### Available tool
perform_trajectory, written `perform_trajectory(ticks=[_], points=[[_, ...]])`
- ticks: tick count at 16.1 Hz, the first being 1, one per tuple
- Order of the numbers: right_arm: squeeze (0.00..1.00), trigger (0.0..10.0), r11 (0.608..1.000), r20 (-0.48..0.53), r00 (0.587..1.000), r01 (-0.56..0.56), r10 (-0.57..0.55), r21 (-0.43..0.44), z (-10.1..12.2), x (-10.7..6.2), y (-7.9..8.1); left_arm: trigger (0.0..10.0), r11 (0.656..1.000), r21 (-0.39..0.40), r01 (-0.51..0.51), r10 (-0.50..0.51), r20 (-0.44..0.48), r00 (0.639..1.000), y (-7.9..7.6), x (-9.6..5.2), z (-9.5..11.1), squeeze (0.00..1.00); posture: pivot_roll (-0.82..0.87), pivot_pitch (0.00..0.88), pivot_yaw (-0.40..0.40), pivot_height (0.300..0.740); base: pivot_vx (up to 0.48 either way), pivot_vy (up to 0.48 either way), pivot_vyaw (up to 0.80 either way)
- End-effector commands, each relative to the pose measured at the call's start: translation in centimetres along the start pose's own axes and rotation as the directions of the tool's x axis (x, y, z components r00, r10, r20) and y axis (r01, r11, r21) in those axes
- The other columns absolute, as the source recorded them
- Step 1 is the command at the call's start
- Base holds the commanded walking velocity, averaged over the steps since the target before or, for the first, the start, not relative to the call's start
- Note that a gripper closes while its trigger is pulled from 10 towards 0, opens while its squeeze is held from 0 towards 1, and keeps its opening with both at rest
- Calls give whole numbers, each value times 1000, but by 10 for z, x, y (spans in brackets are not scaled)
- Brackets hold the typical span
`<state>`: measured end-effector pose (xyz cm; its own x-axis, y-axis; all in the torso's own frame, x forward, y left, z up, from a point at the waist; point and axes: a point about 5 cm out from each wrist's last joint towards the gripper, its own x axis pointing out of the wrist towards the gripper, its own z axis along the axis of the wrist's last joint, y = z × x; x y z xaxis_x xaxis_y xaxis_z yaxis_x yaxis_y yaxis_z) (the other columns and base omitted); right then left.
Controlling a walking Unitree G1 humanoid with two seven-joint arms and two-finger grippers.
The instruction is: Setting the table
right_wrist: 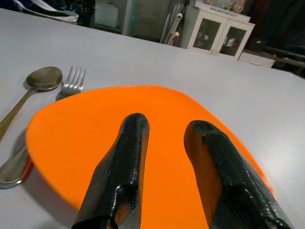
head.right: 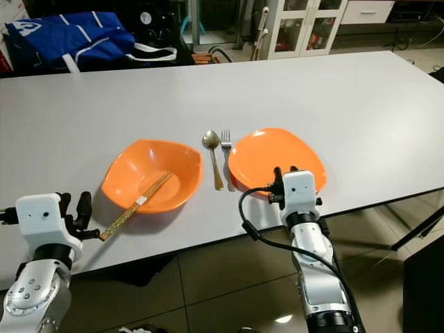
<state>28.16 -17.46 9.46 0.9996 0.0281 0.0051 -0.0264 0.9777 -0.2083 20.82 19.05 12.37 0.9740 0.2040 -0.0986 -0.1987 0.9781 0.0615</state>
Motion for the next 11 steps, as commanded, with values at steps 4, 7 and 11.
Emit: perform_trajectory(ticks=[4,7,11], points=[[0,10000,999,-6,1000,-26,26,23,5,7,5,10000,1000,26,-8,6,62,998,-3,-1,13,0,-30,42,6,740,-63,421,0],[0,10000,999,-6,1000,-26,26,23,5,7,5,10000,1000,26,-8,6,62,998,-3,-1,13,0,-30,42,6,740,0,424,0],[0,10000,999,-6,1000,-26,26,23,5,7,5,10000,1000,26,-8,6,62,998,-3,-1,13,0,-30,42,6,740,0,424,0]])
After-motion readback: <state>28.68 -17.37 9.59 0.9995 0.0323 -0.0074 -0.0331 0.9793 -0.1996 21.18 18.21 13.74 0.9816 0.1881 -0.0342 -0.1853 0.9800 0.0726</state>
